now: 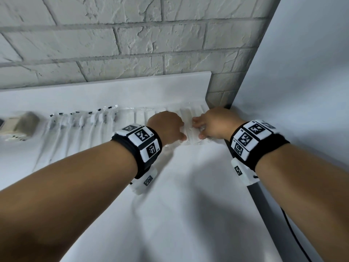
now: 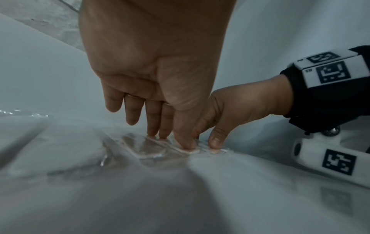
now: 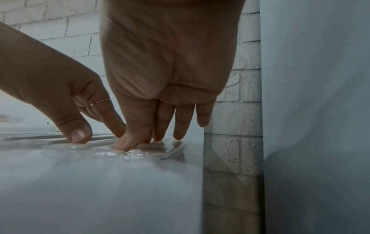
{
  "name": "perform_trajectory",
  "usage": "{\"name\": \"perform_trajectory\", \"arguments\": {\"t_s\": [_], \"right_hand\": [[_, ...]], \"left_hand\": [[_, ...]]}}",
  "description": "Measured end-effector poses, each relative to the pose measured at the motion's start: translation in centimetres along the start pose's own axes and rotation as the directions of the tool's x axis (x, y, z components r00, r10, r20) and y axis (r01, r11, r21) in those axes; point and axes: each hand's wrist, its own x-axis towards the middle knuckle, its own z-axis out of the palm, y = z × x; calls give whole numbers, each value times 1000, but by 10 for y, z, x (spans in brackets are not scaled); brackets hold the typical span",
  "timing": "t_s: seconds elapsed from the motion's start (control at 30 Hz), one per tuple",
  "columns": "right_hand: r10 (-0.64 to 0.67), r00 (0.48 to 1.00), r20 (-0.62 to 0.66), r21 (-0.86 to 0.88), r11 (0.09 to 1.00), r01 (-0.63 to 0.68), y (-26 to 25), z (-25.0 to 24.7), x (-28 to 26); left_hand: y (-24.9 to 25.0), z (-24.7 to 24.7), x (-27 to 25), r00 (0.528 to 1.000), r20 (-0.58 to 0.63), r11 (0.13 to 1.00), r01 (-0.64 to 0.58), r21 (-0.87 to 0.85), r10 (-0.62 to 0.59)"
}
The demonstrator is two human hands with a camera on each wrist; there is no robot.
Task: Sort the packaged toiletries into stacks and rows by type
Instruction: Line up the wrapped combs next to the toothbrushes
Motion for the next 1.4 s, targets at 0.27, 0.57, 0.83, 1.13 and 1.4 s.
{"name": "perform_trajectory", "arguments": {"t_s": [0.27, 0.57, 0.83, 1.13, 1.4], "right_hand": [[8, 1000, -4, 97, 995, -7, 3, 0, 0], [-56, 995, -83, 86, 994, 63, -33, -8, 1], [-29, 999, -34, 7, 1000, 30, -36, 1, 6], [-28, 996, -89, 92, 995, 36, -32, 4, 7], [-33, 975, -219, 148, 987, 67, -67, -1, 15]], "left_hand": [[-5, 2, 3, 1000, 6, 999, 11, -31, -11], [-29, -8, -13, 997, 24, 997, 70, 22, -71], [-27, -3, -10, 998, 12, 998, 65, 12, -65], [-39, -4, -9, 999, 2, 998, 55, -28, -55], [-72, -4, -26, 994, 16, 994, 104, 32, -104]]}}
